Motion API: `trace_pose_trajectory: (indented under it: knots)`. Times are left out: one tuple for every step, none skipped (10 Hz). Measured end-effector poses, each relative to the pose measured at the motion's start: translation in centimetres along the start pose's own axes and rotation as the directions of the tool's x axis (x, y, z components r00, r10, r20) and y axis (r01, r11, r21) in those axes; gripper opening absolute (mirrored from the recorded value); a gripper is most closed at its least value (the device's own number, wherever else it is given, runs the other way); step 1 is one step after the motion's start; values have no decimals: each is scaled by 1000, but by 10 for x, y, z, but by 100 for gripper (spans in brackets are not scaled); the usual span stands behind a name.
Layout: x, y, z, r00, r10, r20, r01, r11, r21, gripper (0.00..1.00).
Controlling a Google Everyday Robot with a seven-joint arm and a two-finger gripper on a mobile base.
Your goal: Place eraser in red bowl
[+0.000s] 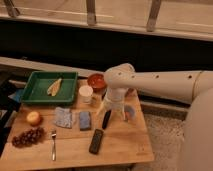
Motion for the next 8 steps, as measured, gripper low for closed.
trace_pose_trajectory:
  knots:
    - [3,11,8,1000,-13,-12,13,1000,13,80]
    - [6,19,13,999,-25,-21,25,999,21,80]
    - [10,25,20,999,-35,-35,36,999,32,80]
    - [13,28,27,998,-44,-54,46,998,36,80]
    - [15,30,32,996,-49,-68,52,998,39,80]
    - [19,34,42,994,-58,-92,63,997,44,80]
    - [21,38,51,992,-65,-112,71,996,50,80]
    - [22,39,51,991,-65,-113,71,996,49,80]
